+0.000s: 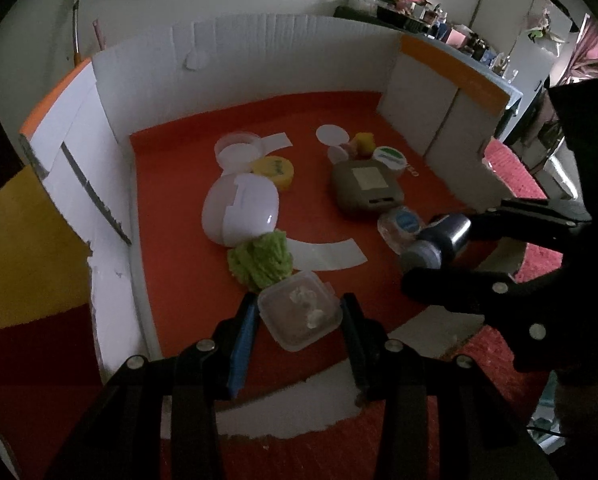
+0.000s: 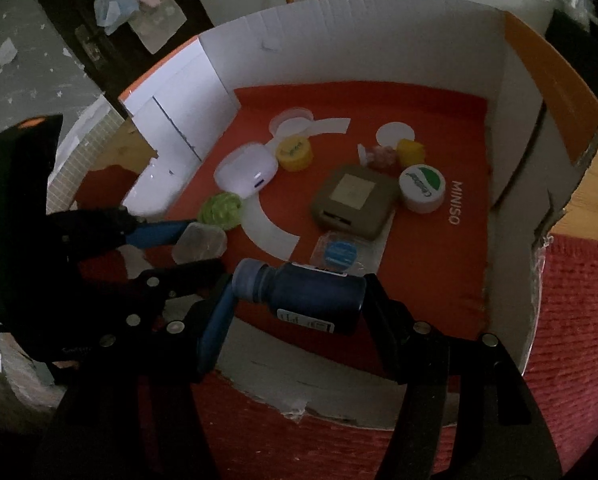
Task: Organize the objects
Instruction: 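Carry the clear container with the left tool while the right tool carries the navy bottle into the box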
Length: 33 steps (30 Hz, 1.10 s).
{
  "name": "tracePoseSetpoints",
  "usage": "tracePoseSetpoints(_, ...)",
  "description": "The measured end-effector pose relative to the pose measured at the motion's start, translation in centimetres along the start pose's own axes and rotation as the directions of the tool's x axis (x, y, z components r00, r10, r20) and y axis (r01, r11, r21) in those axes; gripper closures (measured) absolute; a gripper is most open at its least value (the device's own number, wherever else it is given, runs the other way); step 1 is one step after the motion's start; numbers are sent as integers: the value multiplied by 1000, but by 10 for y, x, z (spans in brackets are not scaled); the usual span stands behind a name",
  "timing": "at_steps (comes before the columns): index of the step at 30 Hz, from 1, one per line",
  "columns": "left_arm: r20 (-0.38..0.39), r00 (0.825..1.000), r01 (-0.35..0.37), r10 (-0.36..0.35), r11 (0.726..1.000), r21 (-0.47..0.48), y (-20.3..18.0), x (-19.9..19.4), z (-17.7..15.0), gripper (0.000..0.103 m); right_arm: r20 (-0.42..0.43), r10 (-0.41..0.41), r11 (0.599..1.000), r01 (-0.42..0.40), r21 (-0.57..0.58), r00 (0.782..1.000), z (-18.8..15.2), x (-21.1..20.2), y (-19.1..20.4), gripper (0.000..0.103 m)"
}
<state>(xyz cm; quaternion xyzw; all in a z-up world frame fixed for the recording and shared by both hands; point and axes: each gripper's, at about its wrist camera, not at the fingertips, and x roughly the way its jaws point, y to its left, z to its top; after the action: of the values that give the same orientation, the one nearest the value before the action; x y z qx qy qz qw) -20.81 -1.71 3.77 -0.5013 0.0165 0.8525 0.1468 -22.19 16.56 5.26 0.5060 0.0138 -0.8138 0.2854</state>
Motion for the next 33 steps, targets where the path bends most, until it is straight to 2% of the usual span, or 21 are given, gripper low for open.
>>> tracePoseSetpoints(3,5,1000,-12,12,1000,-3,1,1,1,60,5,-7,1000,8,-9,1000,0,-1,0,42)
tracePoseSetpoints(6,17,1000,-24,24,1000,-4,3,-1,1,60,26,109,994,-109,19,994,-1,-8,1,42)
tracePoseSetpoints(12,31,997,-70,70,997,17,6,-11,-5,60,18,177,984,-177,-3,984,1,-4,16,42)
tracePoseSetpoints(18,28,997,-75,74,997,27,7,-14,-7,60,-23,281,957,-278,89,960,1,14,3,42)
tracePoseSetpoints(20,28,997,-72,72,997,26,7,-14,-6,60,-17,248,966,-246,83,969,2,12,2,42)
tracePoseSetpoints(21,27,998,-65,64,998,26,6,-13,-5,60,-13,188,980,-187,68,982,3,9,2,42)
tracePoseSetpoints(24,20,999,-45,44,998,33,2,-10,-4,60,-23,99,995,-98,34,995,2,6,1,42)
tracePoseSetpoints(30,3,1000,-28,28,999,31,-2,2,4,60,-2,-82,996,82,-30,997,0,2,-2,42)
tracePoseSetpoints(33,9,999,-39,38,999,29,-4,6,8,60,3,-108,993,108,-46,994,0,4,-3,42)
